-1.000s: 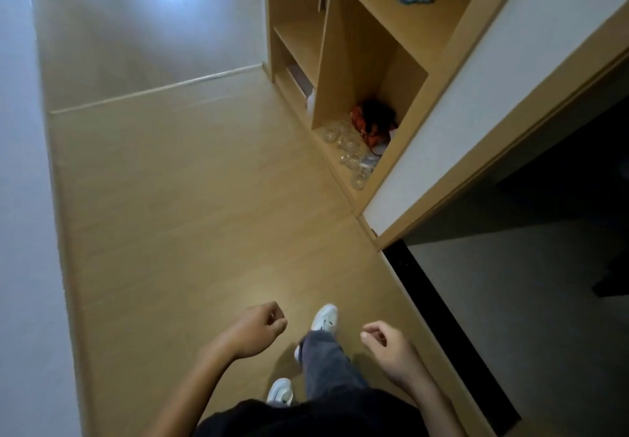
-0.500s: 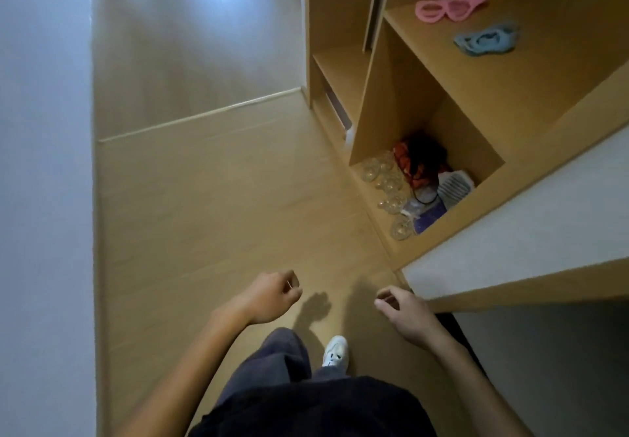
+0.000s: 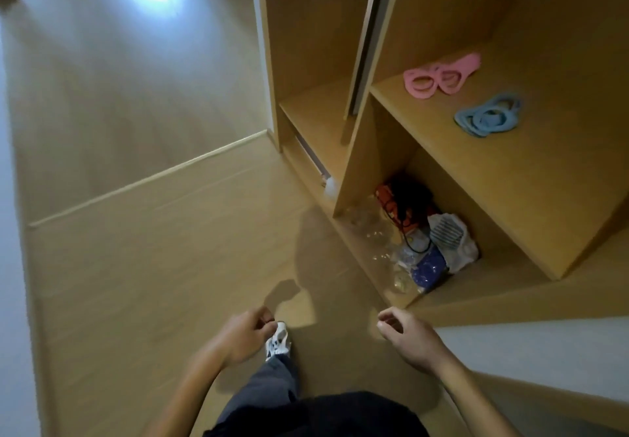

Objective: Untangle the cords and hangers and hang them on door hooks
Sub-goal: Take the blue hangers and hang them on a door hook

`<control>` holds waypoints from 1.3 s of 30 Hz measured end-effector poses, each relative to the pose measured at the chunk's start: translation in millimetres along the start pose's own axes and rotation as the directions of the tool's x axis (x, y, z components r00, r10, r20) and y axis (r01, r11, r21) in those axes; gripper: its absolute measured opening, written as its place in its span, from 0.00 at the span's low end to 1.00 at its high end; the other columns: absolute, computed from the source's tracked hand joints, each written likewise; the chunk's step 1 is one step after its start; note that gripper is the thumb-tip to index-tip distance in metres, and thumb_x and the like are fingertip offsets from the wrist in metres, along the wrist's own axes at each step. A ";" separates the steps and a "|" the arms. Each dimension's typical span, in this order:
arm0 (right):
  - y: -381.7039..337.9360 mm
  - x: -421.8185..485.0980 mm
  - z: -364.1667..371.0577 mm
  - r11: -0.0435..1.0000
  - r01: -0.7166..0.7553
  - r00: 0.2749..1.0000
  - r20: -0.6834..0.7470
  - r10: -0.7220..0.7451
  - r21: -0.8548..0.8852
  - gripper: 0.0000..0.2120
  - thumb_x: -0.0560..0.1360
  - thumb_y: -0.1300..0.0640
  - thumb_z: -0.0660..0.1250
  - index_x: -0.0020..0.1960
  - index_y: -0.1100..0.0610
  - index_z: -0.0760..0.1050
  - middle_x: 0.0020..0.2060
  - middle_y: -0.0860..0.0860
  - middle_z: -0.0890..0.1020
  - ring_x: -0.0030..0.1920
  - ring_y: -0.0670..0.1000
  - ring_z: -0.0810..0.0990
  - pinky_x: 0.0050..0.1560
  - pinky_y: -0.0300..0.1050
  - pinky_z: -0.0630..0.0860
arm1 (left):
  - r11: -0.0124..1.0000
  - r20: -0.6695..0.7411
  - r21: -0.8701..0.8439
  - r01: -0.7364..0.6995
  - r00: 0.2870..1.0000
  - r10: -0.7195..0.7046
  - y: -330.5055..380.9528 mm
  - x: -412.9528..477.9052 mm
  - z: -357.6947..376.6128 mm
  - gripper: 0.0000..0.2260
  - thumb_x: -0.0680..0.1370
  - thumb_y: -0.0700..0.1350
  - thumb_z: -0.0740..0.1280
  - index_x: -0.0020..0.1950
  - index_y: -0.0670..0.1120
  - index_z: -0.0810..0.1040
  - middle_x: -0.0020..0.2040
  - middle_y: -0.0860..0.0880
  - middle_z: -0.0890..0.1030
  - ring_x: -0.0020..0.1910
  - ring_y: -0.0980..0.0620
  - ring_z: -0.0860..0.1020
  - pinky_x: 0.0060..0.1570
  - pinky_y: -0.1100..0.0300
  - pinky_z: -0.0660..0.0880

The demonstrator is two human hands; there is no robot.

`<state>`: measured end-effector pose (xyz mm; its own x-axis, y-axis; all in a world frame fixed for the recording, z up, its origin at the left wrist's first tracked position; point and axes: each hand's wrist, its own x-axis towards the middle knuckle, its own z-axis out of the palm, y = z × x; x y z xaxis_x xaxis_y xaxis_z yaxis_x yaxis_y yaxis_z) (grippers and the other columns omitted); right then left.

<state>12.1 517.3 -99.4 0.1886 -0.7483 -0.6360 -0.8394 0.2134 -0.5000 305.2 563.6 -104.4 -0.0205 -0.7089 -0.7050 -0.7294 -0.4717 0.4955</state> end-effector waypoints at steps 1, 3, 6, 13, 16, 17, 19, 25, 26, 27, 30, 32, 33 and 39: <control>-7.7 6.7 -7.5 1.000 -0.019 1.000 -0.019 0.019 0.017 0.11 0.78 0.49 0.60 0.58 0.50 0.73 0.51 0.46 0.77 0.50 0.44 0.75 0.41 0.31 0.69 | 0.999 0.004 0.029 -0.015 1.000 0.015 4.7 13.2 -18.6 0.05 0.80 0.48 0.60 0.46 0.50 0.71 0.44 0.50 0.78 0.42 0.52 0.73 0.40 0.62 0.67; -18.4 18.3 -21.7 0.997 -0.048 0.997 -0.061 0.052 0.062 0.11 0.78 0.49 0.60 0.58 0.51 0.73 0.52 0.46 0.77 0.49 0.44 0.75 0.40 0.29 0.68 | 0.994 0.003 0.097 -0.050 0.999 0.050 20.4 38.9 -53.7 0.05 0.80 0.49 0.60 0.47 0.50 0.72 0.46 0.49 0.79 0.43 0.51 0.74 0.39 0.62 0.68; -27.6 34.3 -43.1 0.990 -0.060 0.990 -0.121 0.076 0.130 0.11 0.78 0.50 0.61 0.59 0.51 0.74 0.53 0.46 0.78 0.51 0.43 0.75 0.42 0.29 0.70 | 0.980 -0.003 0.162 -0.114 0.993 0.116 53.7 78.1 -93.4 0.04 0.79 0.48 0.60 0.47 0.50 0.73 0.47 0.48 0.81 0.46 0.49 0.77 0.45 0.60 0.71; -20.6 74.0 -117.3 0.964 -0.063 0.955 -0.264 0.133 0.259 0.12 0.78 0.51 0.62 0.59 0.52 0.75 0.52 0.45 0.79 0.53 0.43 0.77 0.51 0.36 0.72 | 0.886 0.124 0.349 -0.306 0.952 0.280 151.0 158.1 -130.7 0.03 0.78 0.49 0.61 0.45 0.54 0.73 0.48 0.52 0.80 0.46 0.53 0.76 0.47 0.63 0.70; -14.3 97.5 -163.7 0.957 -0.013 0.932 -0.344 0.117 0.289 0.11 0.79 0.52 0.61 0.59 0.53 0.75 0.49 0.44 0.78 0.51 0.43 0.77 0.42 0.28 0.71 | 0.853 0.162 0.405 -0.328 0.944 0.286 198.8 187.7 -138.4 0.05 0.78 0.50 0.60 0.48 0.54 0.74 0.52 0.51 0.80 0.52 0.49 0.77 0.55 0.58 0.74; -13.9 106.0 -179.5 0.956 0.001 0.919 -0.378 0.115 0.295 0.10 0.79 0.52 0.61 0.58 0.53 0.75 0.48 0.44 0.78 0.50 0.44 0.77 0.41 0.27 0.70 | 0.844 0.160 0.422 -0.332 0.943 0.291 215.3 196.3 -142.3 0.07 0.78 0.49 0.59 0.52 0.52 0.75 0.54 0.50 0.79 0.54 0.49 0.77 0.57 0.57 0.73; -15.4 122.4 -209.7 0.952 0.029 0.886 -0.449 0.116 0.304 0.10 0.79 0.52 0.62 0.58 0.53 0.76 0.48 0.45 0.78 0.49 0.45 0.77 0.44 0.31 0.70 | 0.830 0.150 0.425 -0.362 0.932 0.330 248.1 210.1 -151.0 0.10 0.79 0.47 0.59 0.59 0.51 0.75 0.55 0.52 0.77 0.55 0.50 0.75 0.58 0.58 0.72; -16.6 146.2 -279.3 0.924 0.041 0.850 -0.499 0.168 0.381 0.11 0.79 0.48 0.61 0.57 0.50 0.75 0.43 0.39 0.75 0.43 0.38 0.74 0.39 0.28 0.69 | 0.758 0.166 0.440 -0.481 0.873 0.458 329.7 247.2 -172.4 0.05 0.78 0.48 0.62 0.45 0.59 0.73 0.50 0.52 0.79 0.51 0.51 0.77 0.55 0.57 0.74; -14.2 147.2 -287.5 0.920 0.048 0.845 -0.507 0.170 0.388 0.10 0.79 0.48 0.61 0.56 0.51 0.74 0.43 0.39 0.76 0.44 0.39 0.75 0.41 0.30 0.70 | 0.733 0.184 0.441 -0.518 0.851 0.491 342.4 254.3 -173.7 0.06 0.78 0.47 0.62 0.44 0.59 0.72 0.48 0.52 0.79 0.50 0.51 0.77 0.53 0.58 0.74; -11.1 148.9 -295.0 0.918 0.053 0.837 -0.519 0.174 0.392 0.10 0.79 0.49 0.61 0.56 0.52 0.74 0.44 0.41 0.77 0.46 0.41 0.77 0.43 0.32 0.71 | 0.712 0.209 0.435 -0.551 0.831 0.516 355.2 262.6 -174.2 0.06 0.78 0.47 0.63 0.44 0.57 0.72 0.47 0.51 0.79 0.48 0.51 0.77 0.49 0.61 0.74; -6.8 155.2 -314.3 0.894 0.018 0.818 -0.521 0.245 0.449 0.09 0.79 0.52 0.61 0.57 0.53 0.75 0.45 0.42 0.76 0.50 0.46 0.76 0.49 0.38 0.70 | 0.680 0.279 0.407 -0.610 0.791 0.544 392.8 284.4 -172.9 0.03 0.79 0.43 0.63 0.47 0.51 0.73 0.43 0.53 0.75 0.42 0.55 0.74 0.39 0.74 0.69; -6.9 161.6 -326.1 0.889 -0.014 0.796 -0.533 0.287 0.457 0.10 0.80 0.53 0.60 0.56 0.55 0.75 0.46 0.45 0.77 0.50 0.47 0.75 0.52 0.41 0.71 | 0.659 0.286 0.440 -0.610 0.791 0.542 417.5 299.9 -171.8 0.05 0.79 0.48 0.62 0.51 0.50 0.75 0.47 0.53 0.77 0.46 0.55 0.76 0.44 0.71 0.70; -7.6 165.3 -330.8 0.892 -0.026 0.782 -0.546 0.300 0.452 0.11 0.80 0.53 0.60 0.55 0.58 0.76 0.47 0.49 0.78 0.51 0.49 0.76 0.53 0.43 0.72 | 0.659 0.293 0.451 -0.602 0.797 0.528 428.6 307.6 -170.5 0.07 0.78 0.50 0.62 0.53 0.51 0.75 0.50 0.53 0.78 0.49 0.53 0.77 0.47 0.65 0.72; -12.6 200.1 -360.4 0.889 -0.130 0.675 -0.618 0.404 0.440 0.12 0.78 0.55 0.59 0.57 0.60 0.73 0.52 0.57 0.80 0.52 0.58 0.78 0.49 0.50 0.76 | 0.536 0.378 0.477 -0.696 0.713 0.590 482.9 339.4 -164.6 0.12 0.80 0.47 0.60 0.60 0.44 0.75 0.58 0.48 0.79 0.57 0.50 0.77 0.42 0.65 0.68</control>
<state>-123.3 138.5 -8.5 -0.5269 -0.8065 -0.2681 -0.5464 0.5630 -0.6201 58.7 8.9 -20.9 -0.7034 -0.5859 -0.4025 -0.7031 0.4907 0.5146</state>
